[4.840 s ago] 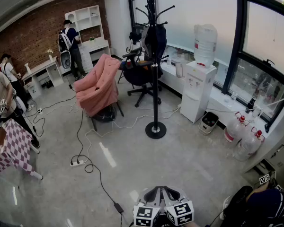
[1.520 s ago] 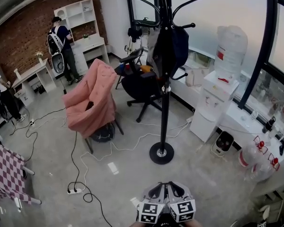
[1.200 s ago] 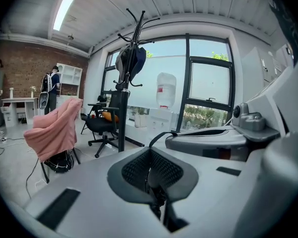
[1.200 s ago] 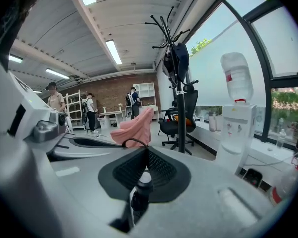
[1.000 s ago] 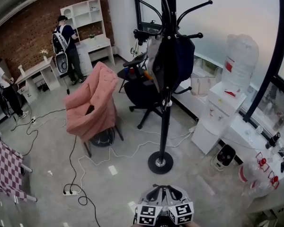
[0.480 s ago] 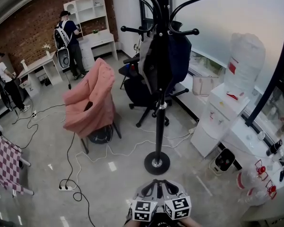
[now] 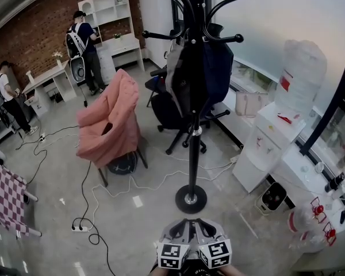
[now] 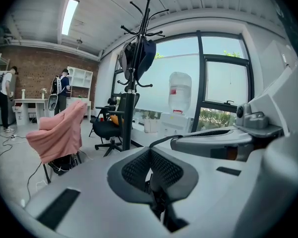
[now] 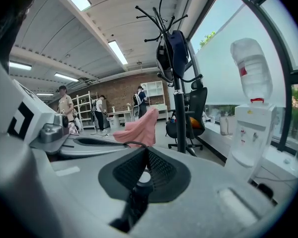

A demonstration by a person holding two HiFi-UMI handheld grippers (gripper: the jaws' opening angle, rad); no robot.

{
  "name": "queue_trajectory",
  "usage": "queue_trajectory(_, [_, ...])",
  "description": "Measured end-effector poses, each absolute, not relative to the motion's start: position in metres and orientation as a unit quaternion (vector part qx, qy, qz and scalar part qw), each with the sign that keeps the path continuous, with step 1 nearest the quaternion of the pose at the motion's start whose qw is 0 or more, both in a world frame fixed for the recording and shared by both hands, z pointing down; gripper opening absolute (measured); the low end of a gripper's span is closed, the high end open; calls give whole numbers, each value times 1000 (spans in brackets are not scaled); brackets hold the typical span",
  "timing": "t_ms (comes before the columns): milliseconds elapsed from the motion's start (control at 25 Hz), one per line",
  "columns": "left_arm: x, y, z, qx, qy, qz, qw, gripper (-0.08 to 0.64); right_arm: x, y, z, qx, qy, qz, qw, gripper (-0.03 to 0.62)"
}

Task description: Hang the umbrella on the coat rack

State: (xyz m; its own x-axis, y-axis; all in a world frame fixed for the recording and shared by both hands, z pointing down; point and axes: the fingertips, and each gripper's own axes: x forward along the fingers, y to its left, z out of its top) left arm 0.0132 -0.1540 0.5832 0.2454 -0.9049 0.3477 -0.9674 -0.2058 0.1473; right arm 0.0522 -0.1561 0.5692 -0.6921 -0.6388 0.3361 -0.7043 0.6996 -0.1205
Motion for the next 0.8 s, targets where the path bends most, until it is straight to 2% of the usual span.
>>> queue_trajectory(520, [-11,-194,561,784,-597,70,155,11,30,-201,540,382,-911,106,117,11])
queue_trajectory(800, [-21,-230,525,799,-588,60,108,11,22,-235,514,401,-907,89,95,11])
